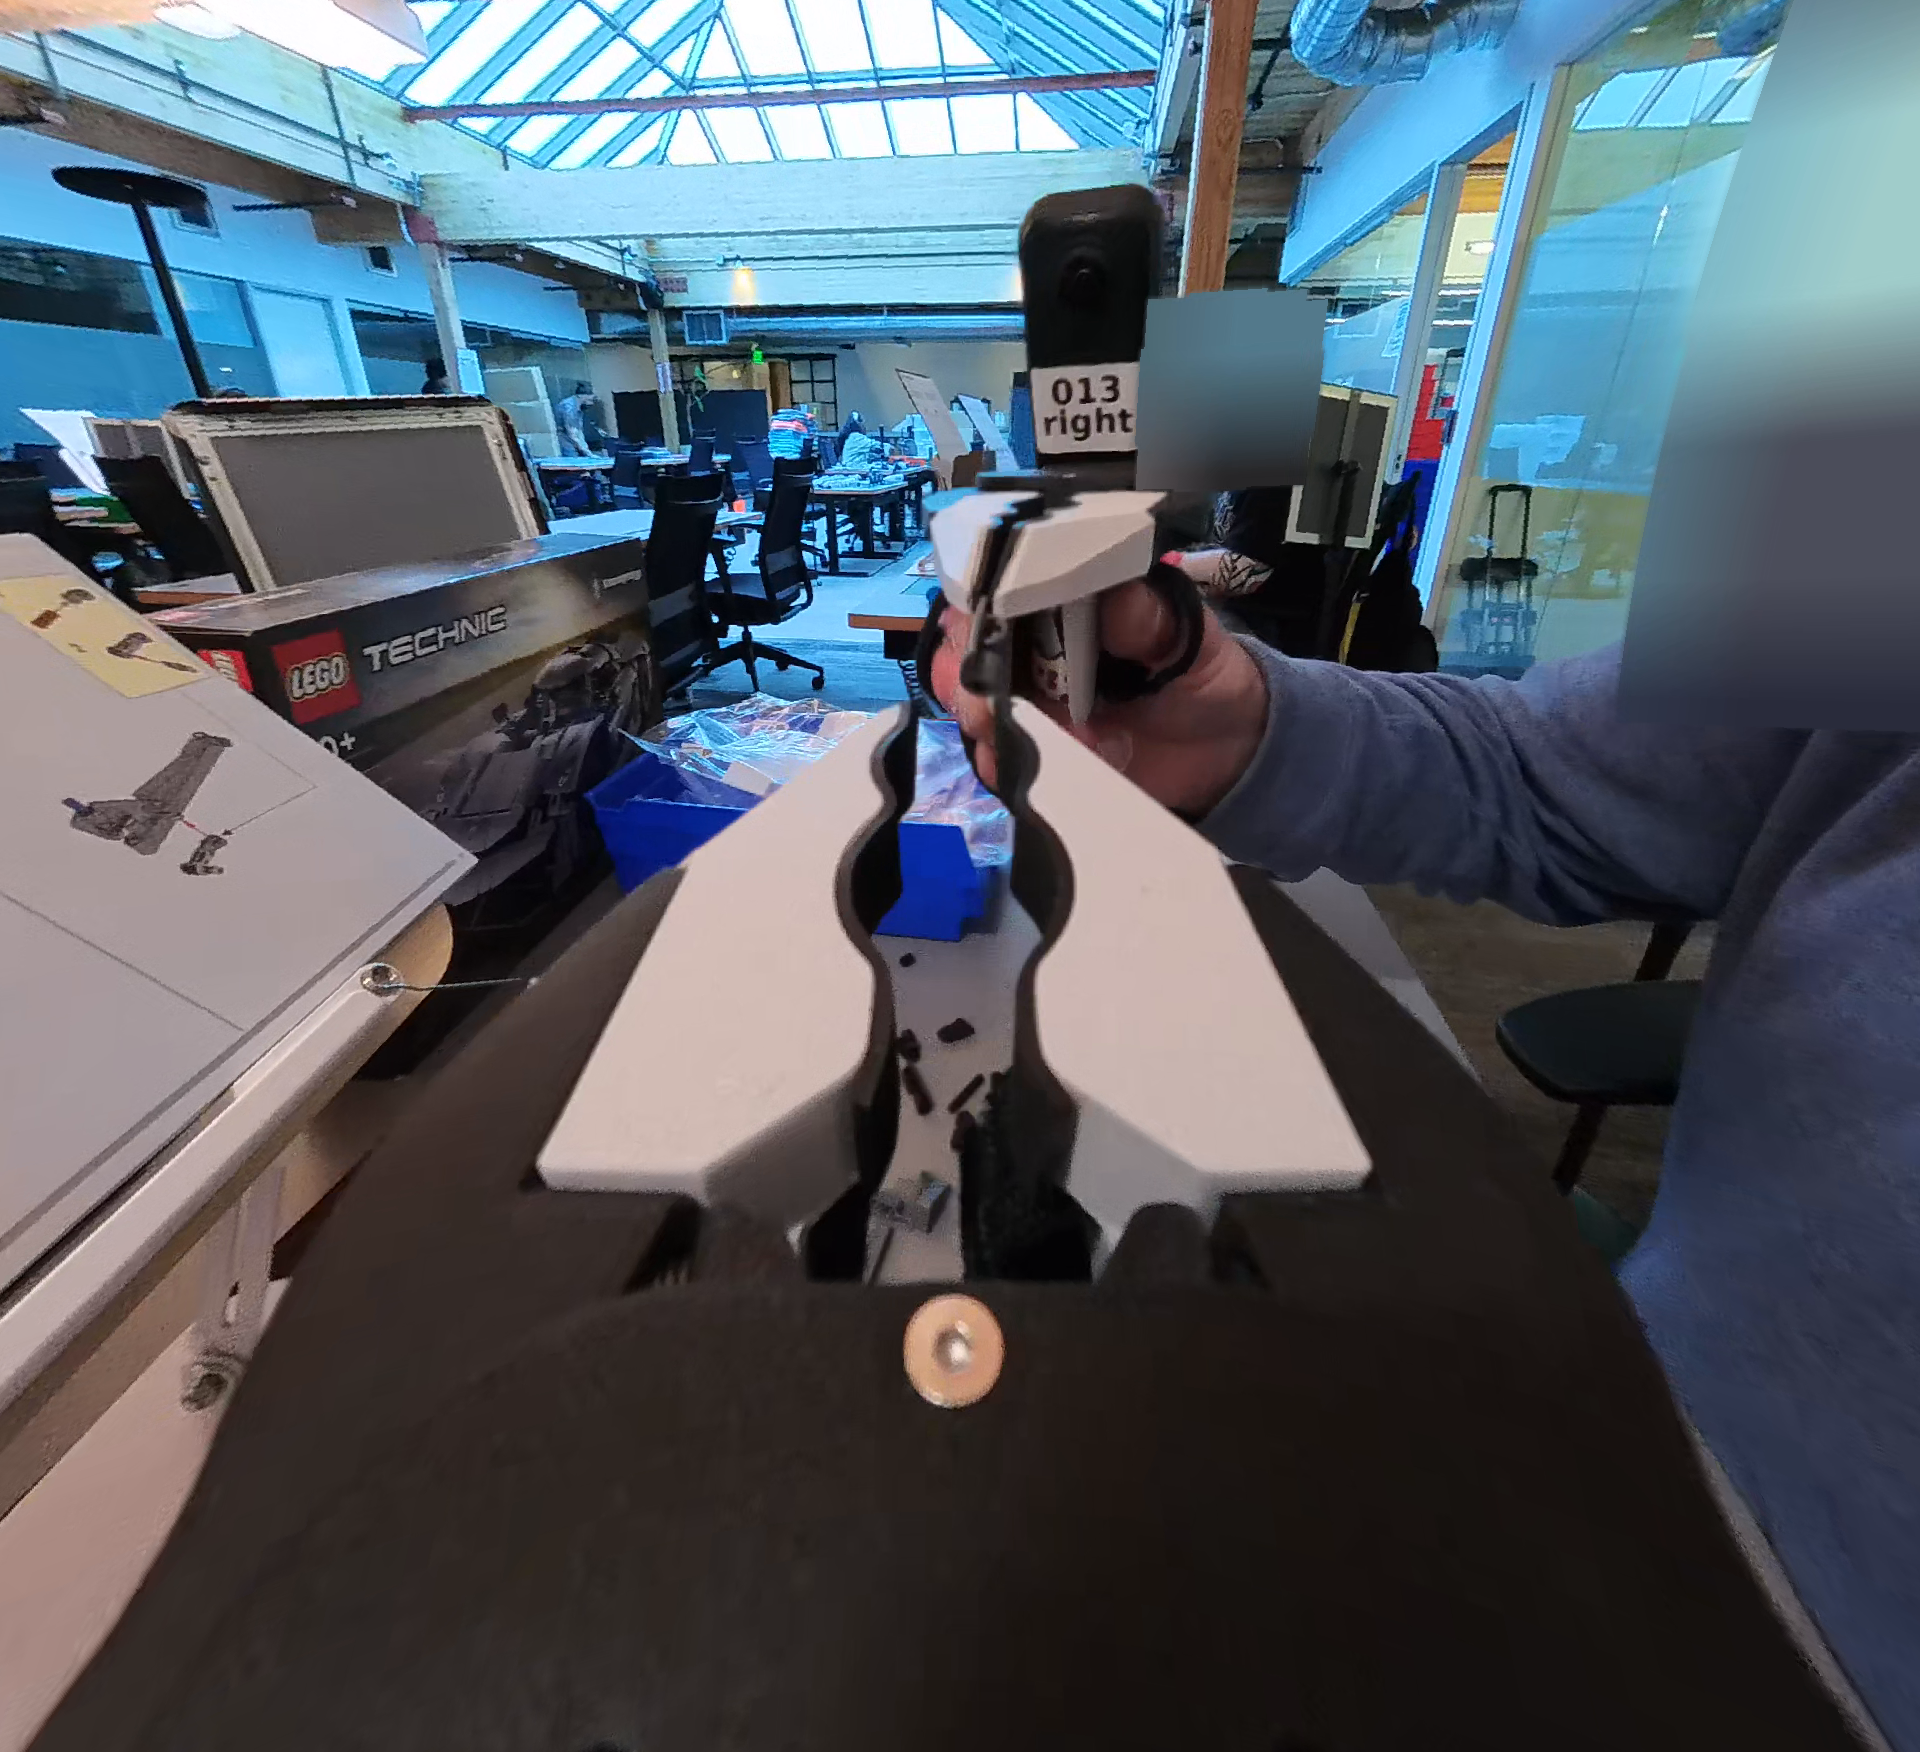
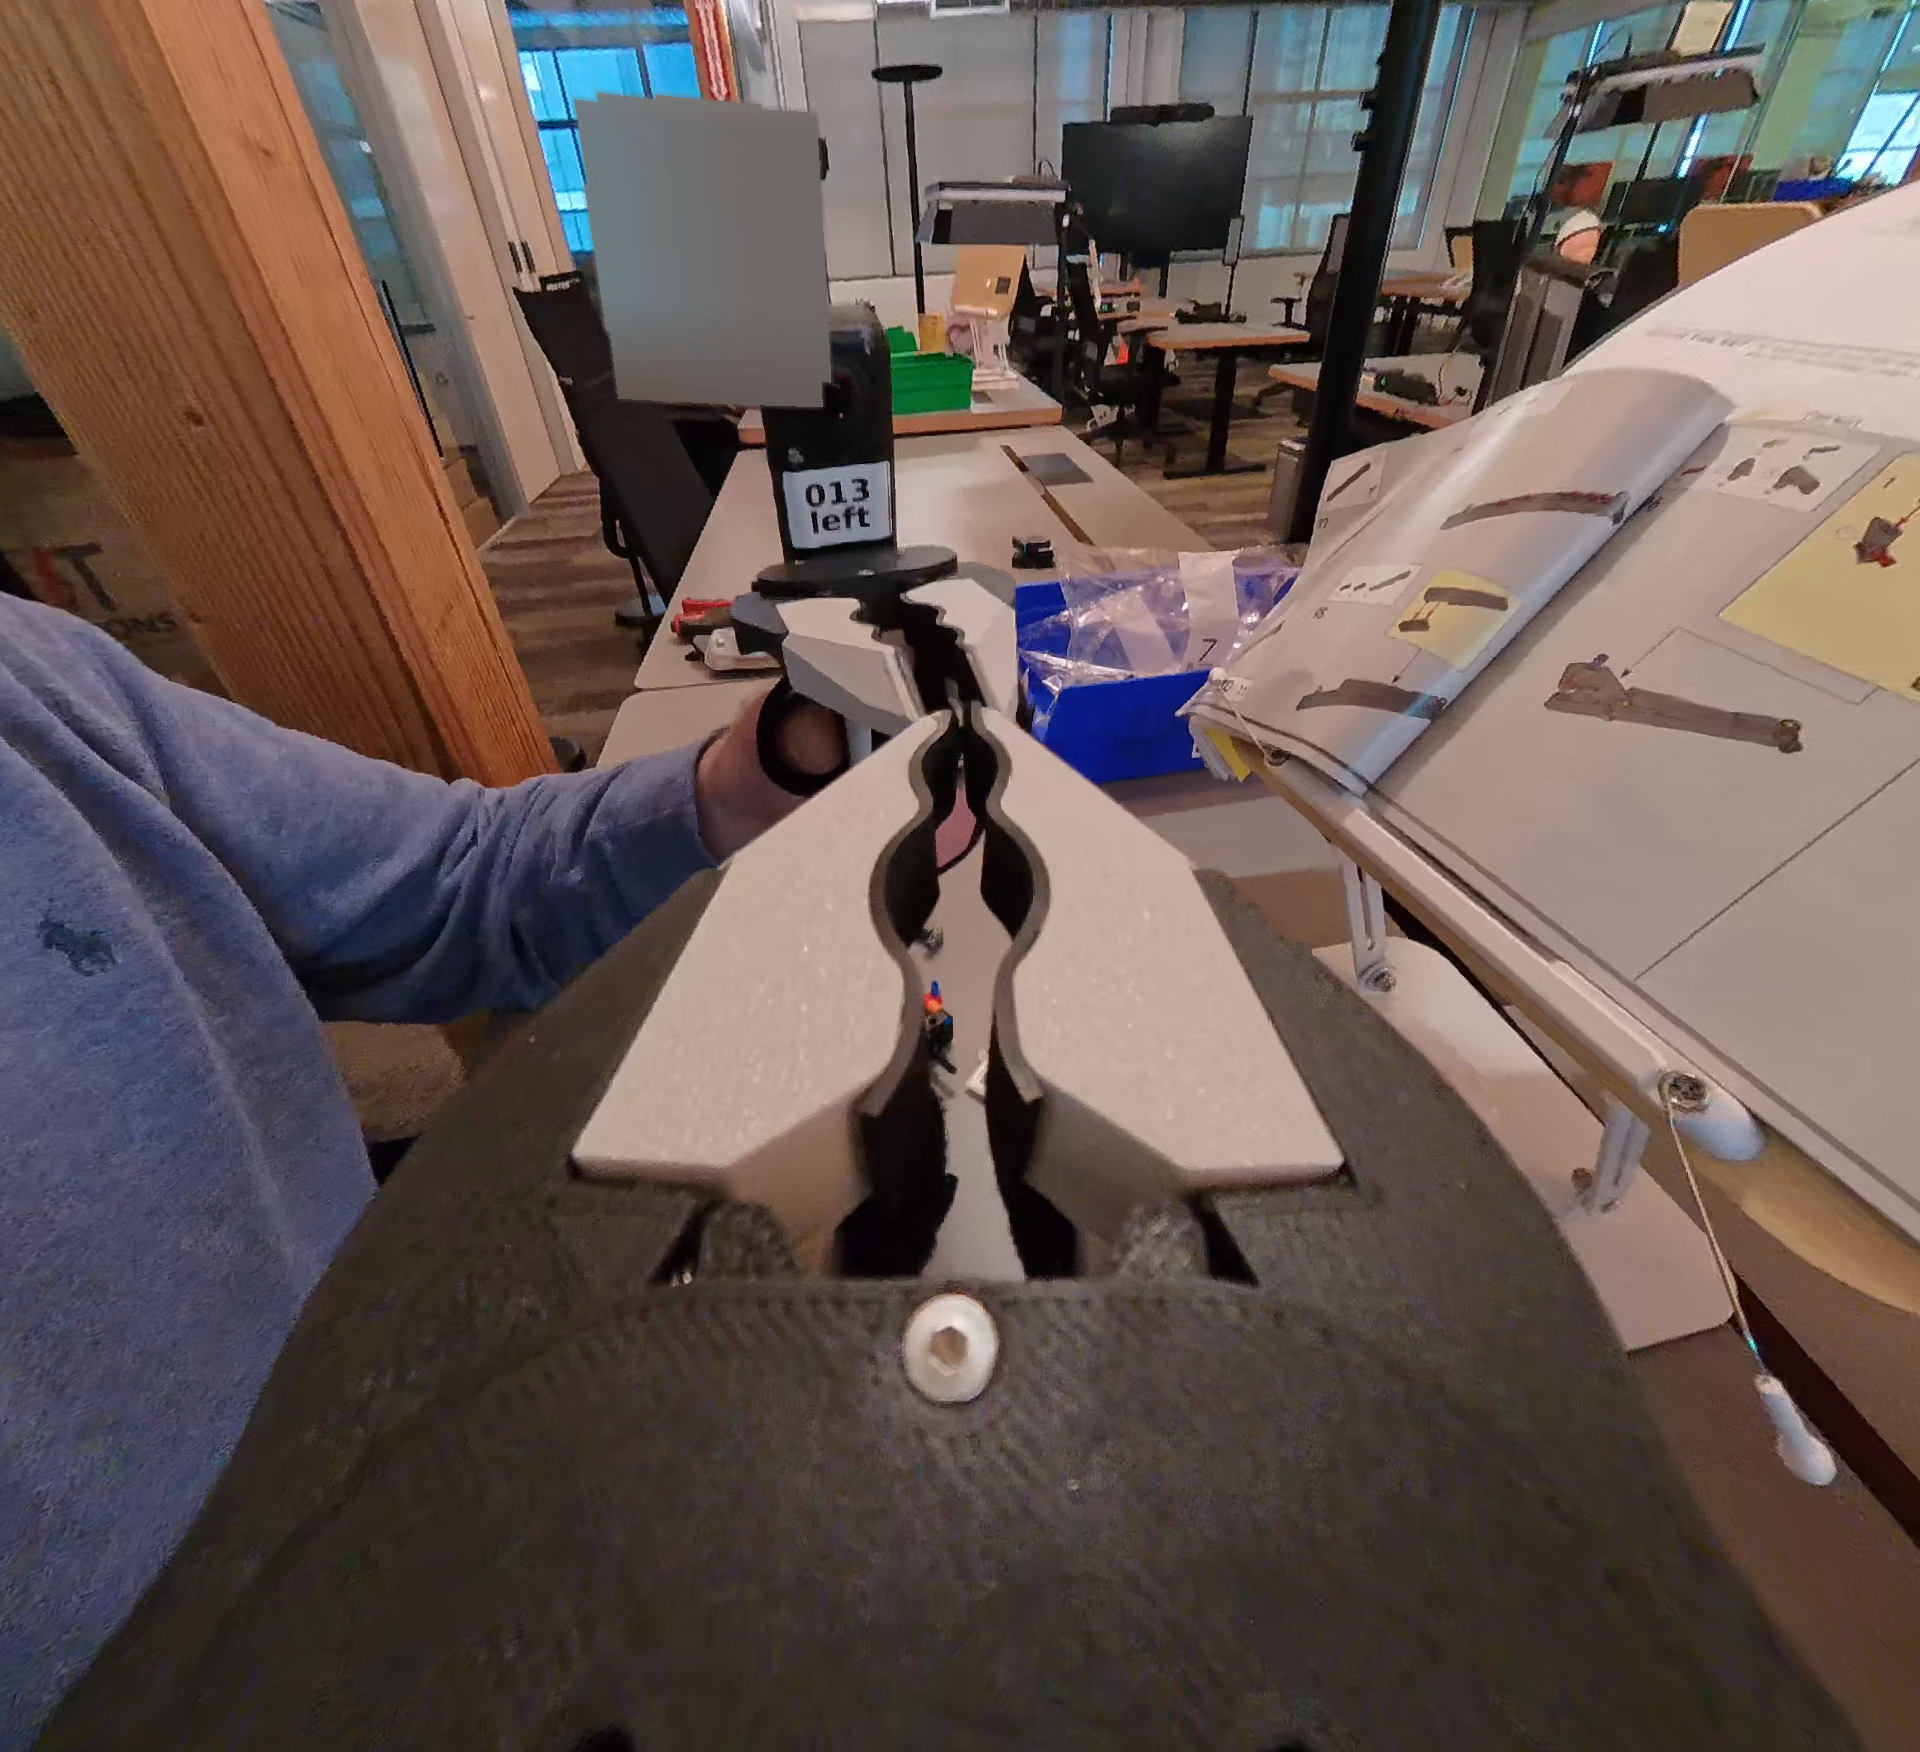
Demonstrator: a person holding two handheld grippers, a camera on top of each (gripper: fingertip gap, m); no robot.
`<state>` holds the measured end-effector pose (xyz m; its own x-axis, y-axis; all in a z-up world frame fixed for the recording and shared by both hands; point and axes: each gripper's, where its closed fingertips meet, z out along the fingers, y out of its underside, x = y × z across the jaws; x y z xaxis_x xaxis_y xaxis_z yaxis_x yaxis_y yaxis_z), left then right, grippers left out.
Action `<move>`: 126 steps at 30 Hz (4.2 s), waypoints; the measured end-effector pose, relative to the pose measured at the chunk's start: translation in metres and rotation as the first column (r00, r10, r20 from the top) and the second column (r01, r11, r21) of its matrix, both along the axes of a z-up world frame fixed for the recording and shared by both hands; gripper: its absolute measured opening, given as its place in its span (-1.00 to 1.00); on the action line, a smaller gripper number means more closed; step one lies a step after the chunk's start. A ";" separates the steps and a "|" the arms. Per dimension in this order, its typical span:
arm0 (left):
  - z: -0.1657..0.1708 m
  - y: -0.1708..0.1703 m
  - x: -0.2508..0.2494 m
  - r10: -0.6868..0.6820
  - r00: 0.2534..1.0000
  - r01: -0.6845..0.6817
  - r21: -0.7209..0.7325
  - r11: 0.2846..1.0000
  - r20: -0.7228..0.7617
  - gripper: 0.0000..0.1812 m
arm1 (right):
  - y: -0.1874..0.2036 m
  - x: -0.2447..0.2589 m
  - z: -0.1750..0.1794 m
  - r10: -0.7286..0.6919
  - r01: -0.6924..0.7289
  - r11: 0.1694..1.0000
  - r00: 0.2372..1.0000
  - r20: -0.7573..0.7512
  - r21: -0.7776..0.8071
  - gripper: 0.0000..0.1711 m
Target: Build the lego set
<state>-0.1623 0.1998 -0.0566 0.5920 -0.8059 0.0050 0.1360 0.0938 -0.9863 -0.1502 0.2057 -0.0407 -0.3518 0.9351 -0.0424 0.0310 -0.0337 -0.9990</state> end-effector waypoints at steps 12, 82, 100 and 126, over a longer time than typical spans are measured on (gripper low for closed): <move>-0.004 0.006 0.005 0.118 0.988 -0.113 0.053 0.992 -0.102 -0.76 | -0.003 -0.002 -0.006 -0.030 0.025 0.995 0.999 0.045 0.102 -1.00; -0.037 -0.015 0.011 -0.038 0.912 0.003 -0.087 0.996 -0.408 -0.96 | -0.009 0.006 -0.040 -0.151 0.100 0.942 0.979 0.137 0.321 -0.86; -0.280 -0.028 -0.020 -0.581 0.486 -0.235 -0.738 0.633 -0.653 -0.95 | -0.017 0.026 -0.203 -0.115 -0.098 0.929 0.839 0.531 0.356 -0.97; -0.248 -0.008 -0.057 -0.431 0.518 -0.327 -0.636 0.699 -0.739 -0.79 | -0.006 0.033 -0.216 -0.118 -0.109 0.926 0.825 0.553 0.360 -0.89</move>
